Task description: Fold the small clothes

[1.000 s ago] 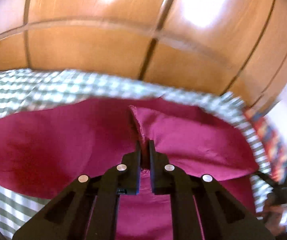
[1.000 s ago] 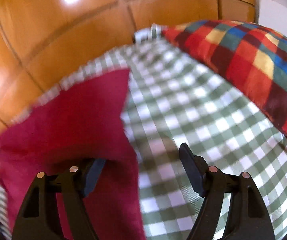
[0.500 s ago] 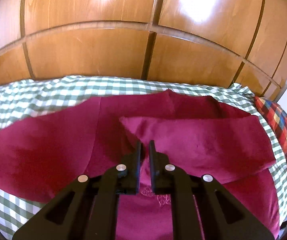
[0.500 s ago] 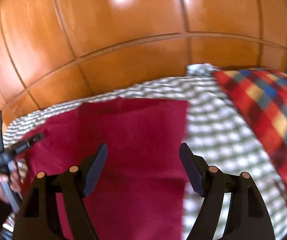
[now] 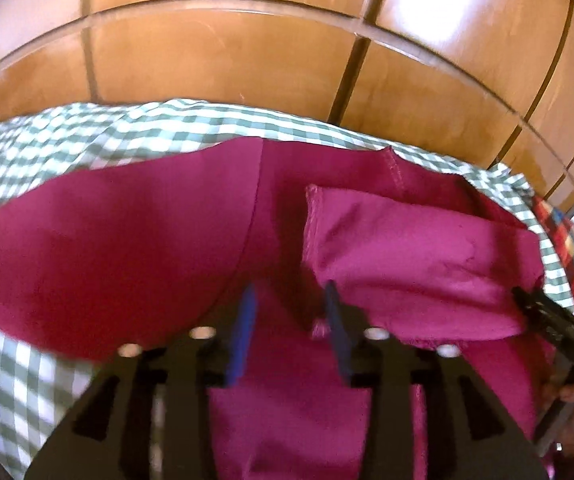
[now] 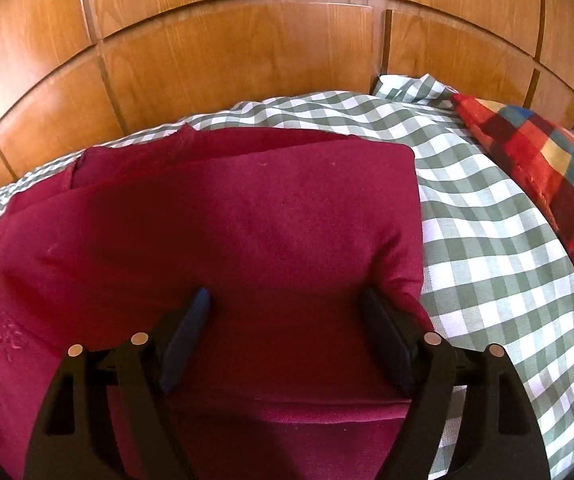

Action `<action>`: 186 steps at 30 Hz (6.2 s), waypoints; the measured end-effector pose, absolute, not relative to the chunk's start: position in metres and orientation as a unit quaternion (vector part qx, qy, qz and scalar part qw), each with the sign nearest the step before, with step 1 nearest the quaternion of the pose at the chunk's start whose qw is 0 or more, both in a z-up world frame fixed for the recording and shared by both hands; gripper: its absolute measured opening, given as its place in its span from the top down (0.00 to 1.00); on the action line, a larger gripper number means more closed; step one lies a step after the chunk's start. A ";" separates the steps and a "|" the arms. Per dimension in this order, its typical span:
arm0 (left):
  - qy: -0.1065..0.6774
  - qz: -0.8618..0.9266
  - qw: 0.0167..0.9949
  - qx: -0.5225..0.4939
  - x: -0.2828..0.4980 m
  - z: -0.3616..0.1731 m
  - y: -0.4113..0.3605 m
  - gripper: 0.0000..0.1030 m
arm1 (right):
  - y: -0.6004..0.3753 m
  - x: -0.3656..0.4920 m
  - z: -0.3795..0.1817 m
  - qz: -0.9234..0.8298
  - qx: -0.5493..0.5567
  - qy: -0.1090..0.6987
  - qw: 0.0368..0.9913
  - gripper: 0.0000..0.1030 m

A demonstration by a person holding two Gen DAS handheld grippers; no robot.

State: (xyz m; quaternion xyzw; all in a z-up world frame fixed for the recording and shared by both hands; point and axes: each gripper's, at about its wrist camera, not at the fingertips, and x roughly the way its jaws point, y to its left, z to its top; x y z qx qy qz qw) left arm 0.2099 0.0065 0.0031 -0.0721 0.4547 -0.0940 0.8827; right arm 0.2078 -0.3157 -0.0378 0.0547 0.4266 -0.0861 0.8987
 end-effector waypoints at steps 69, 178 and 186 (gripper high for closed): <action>0.356 0.151 0.879 -0.278 0.184 0.019 0.274 0.94 | -0.226 0.156 -0.044 -0.039 -0.010 0.452 0.891 0.03; 0.415 -0.097 0.894 -0.139 0.189 0.015 0.059 0.40 | -0.331 0.166 0.028 -0.061 0.087 0.399 0.911 0.49; 0.447 -0.089 0.870 -0.188 0.264 0.009 0.071 0.40 | -0.290 0.201 0.019 -0.028 0.052 0.406 0.912 0.49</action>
